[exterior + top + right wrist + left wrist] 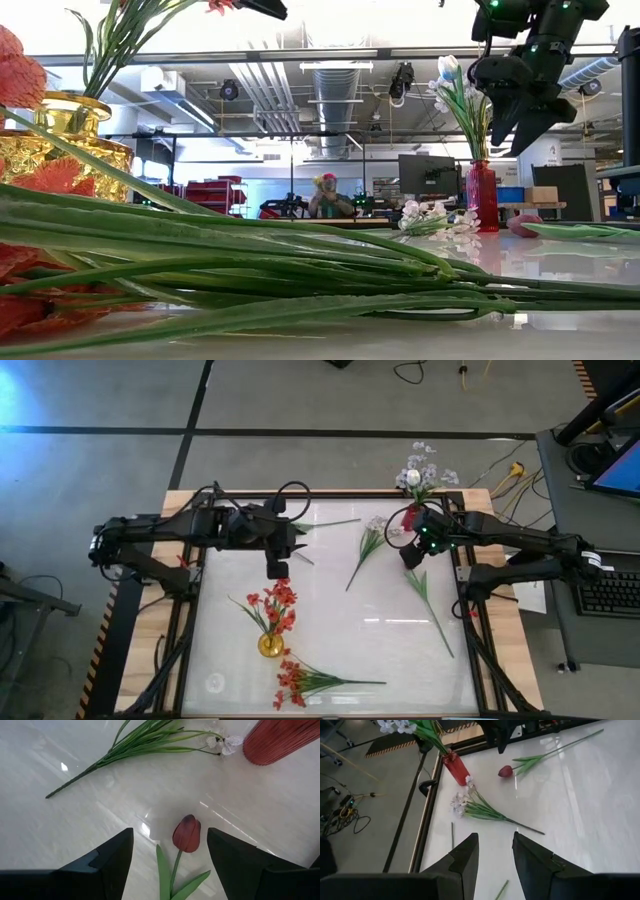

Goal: Sort flowers into vase by color
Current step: Put the bottom red tulip into the yellow vase

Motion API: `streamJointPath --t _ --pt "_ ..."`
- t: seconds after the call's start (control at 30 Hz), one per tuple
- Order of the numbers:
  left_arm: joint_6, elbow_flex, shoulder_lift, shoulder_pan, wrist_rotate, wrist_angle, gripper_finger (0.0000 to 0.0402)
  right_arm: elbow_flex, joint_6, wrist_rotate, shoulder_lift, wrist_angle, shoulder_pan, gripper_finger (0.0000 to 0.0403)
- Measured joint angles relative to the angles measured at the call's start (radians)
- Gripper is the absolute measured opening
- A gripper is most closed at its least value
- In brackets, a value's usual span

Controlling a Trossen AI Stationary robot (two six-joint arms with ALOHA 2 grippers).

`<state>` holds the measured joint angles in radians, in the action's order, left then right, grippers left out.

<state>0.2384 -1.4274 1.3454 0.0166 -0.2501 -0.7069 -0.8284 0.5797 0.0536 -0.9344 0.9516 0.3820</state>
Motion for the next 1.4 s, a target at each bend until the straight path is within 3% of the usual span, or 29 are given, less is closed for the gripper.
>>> streamJointPath --t 0.63,0.97,1.4 --pt "-0.043 0.227 -0.263 0.000 -0.004 0.104 0.0106 0.000 0.012 -0.002 0.000 -0.091 0.000 0.0247" --pt "-0.079 0.325 -0.353 0.000 -0.107 0.122 0.0106 0.000 0.083 -0.033 -0.001 -0.177 -0.024 0.0247" --pt "-0.147 0.370 -0.413 0.000 -0.108 0.135 0.0106 0.000 -0.059 -0.068 -0.165 -0.432 -0.137 0.0247"
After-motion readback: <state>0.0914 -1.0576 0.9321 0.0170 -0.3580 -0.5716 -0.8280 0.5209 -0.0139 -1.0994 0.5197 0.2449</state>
